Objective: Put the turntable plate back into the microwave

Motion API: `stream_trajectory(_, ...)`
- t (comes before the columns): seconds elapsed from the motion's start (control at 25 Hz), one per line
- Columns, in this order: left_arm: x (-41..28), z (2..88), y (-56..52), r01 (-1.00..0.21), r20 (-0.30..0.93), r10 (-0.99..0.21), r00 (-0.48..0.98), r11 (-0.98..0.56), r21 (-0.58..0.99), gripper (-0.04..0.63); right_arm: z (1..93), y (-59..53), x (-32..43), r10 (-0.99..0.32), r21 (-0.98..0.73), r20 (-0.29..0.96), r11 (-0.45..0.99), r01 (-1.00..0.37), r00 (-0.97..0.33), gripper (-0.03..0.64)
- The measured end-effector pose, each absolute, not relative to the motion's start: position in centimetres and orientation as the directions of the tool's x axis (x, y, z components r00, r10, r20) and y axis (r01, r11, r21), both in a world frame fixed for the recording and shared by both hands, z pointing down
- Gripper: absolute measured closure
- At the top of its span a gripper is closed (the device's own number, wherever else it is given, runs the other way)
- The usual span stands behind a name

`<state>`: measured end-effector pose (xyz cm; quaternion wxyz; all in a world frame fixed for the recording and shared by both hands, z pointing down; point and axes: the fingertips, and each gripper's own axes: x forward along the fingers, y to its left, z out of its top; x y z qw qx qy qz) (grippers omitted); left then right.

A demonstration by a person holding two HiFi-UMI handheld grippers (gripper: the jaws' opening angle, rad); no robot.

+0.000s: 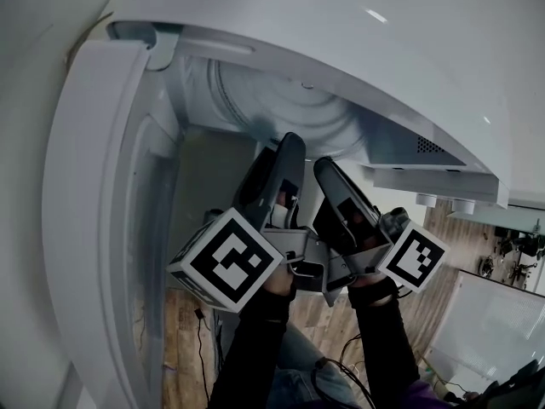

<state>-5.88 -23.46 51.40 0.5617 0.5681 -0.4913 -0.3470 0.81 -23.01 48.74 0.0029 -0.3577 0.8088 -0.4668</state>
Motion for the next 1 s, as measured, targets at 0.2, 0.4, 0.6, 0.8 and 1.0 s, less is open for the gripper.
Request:
stream_trajectory(0.2, -6.0, 51.5, -22.5, -0.196, 0.189, -0.937, 0.294, 0.134, 0.971, 0.449, 49.0, -23.3, 0.8, -0.578, -0.753, 0.34, 0.306, -0.583, -0.742, 0.54)
stream_trajectory(0.4, -5.5, 50.7, -22.7, -0.168, 0.162, -0.928, 0.337, 0.11, 0.98, 0.537, 49.2, -23.6, 0.9, -0.58, -0.744, 0.348, 0.308, -0.593, -0.737, 0.54)
stream_trajectory(0.6, -5.4, 50.9, -22.6, -0.156, 0.167, -0.922, 0.348, 0.118, 0.981, 0.549, 49.3, -23.9, 1.0, -0.585, -0.736, 0.356, 0.305, -0.604, -0.729, 0.54)
stream_trajectory(0.8, -5.1, 50.7, -23.6, -0.089, 0.11, -0.932, 0.346, 0.084, 0.992, 0.552, 49.4, -24.6, 0.8, -0.595, -0.714, 0.361, 0.319, -0.624, -0.718, 0.54)
stream_trajectory(1.0, -5.2, 51.1, -24.2, -0.087, 0.101, -0.936, 0.338, 0.076, 0.993, 0.552, 49.8, -25.2, 0.9, -0.606, -0.718, 0.363, 0.303, -0.627, -0.708, 0.541)
